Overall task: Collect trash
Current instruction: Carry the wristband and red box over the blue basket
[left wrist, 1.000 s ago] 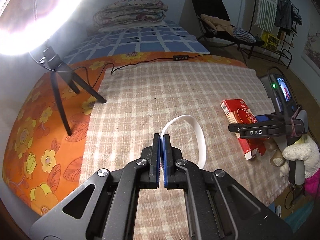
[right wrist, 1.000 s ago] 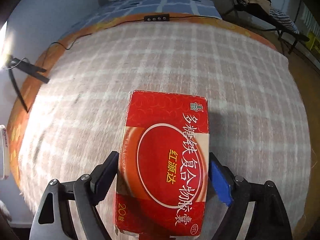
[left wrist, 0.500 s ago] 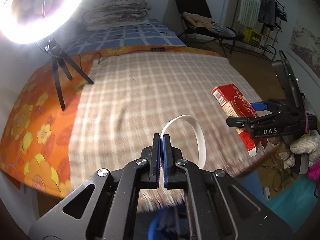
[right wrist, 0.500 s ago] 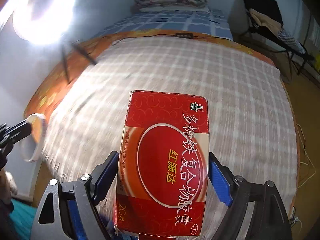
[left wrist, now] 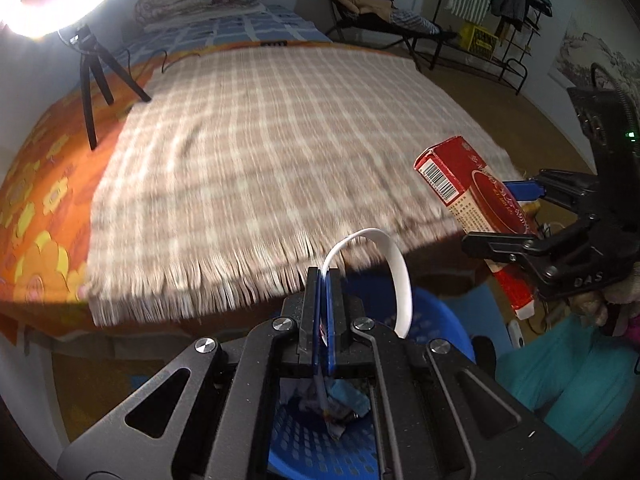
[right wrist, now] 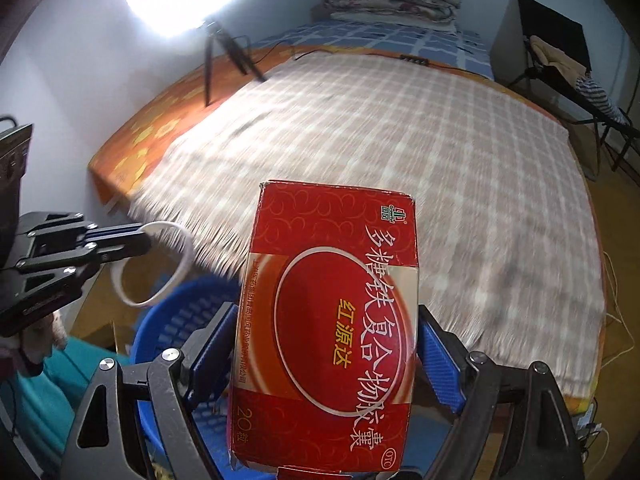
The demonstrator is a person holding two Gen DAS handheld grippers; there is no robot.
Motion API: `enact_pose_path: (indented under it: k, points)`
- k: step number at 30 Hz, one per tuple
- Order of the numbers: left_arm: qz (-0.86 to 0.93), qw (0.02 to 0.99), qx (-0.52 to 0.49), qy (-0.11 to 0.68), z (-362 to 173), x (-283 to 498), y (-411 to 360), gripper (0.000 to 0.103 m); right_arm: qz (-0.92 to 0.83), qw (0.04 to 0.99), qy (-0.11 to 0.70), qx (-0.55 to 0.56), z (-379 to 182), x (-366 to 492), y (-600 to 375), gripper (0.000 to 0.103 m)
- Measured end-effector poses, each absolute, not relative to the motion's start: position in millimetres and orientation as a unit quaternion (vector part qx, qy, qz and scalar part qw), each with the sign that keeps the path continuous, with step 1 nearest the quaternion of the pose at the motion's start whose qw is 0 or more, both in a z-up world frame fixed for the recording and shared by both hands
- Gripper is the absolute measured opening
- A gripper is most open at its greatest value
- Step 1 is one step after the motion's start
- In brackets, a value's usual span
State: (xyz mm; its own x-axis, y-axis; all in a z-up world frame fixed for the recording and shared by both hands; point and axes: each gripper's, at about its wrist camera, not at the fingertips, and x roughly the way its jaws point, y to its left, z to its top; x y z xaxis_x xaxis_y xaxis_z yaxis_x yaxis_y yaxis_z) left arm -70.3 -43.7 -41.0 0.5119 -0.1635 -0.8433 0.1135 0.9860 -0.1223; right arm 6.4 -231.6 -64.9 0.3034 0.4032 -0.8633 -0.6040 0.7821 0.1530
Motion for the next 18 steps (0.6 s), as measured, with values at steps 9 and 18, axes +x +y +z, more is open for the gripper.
enact_pose_path:
  k: [9,18]
  points:
    - [-0.089,0.847,-0.029,0.524,-78,-93,-51,0.0,0.341,0.781,0.513,-0.1,-87,-31,-225,0.087]
    - [-0.095,0.831,-0.033,0.547,-100,-101,-54,0.0,0.357,0.762,0.528,-0.113,-107,-51,-215,0.087]
